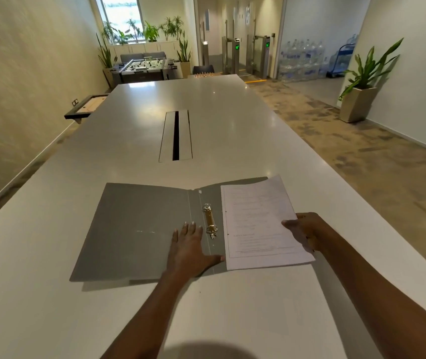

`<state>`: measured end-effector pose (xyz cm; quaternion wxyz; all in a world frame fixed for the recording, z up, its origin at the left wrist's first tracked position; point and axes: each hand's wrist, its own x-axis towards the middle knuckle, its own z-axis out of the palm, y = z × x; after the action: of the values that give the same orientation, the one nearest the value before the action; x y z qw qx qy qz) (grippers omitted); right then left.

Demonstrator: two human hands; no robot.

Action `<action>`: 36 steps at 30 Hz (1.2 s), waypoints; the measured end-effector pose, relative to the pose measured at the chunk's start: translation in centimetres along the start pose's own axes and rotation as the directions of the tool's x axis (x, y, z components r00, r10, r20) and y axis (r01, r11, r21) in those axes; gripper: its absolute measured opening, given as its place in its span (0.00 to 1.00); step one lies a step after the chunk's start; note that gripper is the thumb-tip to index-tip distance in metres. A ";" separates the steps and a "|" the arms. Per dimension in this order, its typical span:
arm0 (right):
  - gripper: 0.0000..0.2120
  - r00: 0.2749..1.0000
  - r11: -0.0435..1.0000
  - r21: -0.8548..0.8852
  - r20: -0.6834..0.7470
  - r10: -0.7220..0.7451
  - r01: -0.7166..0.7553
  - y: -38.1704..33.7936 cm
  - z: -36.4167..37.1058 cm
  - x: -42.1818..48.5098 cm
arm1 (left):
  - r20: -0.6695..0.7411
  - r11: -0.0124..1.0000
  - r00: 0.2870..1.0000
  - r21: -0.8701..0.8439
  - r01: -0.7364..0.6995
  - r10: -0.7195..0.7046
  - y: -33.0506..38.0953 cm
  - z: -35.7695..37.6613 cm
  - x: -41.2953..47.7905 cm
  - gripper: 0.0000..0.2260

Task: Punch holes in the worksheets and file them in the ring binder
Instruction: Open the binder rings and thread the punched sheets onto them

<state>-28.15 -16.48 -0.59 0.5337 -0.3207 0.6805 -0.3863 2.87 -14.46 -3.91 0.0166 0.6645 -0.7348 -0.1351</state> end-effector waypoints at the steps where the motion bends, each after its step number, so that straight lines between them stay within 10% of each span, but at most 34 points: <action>1: 0.03 1.000 1.000 -0.004 0.003 -0.006 0.006 -0.2 0.1 -0.4 | 0.000 1.000 1.000 0.004 -0.001 0.001 -0.1 0.0 0.0 0.53; 36: 0.08 0.986 0.911 -0.409 -0.122 -0.112 0.053 11.2 -6.1 -15.1 | 0.219 0.991 0.972 -0.082 0.109 -0.089 4.4 3.6 -22.2 0.50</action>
<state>-30.92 3.00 -2.24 0.3889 -0.4241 0.7679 -0.2815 0.42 8.30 -3.00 -0.0384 0.6802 -0.6912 -0.2410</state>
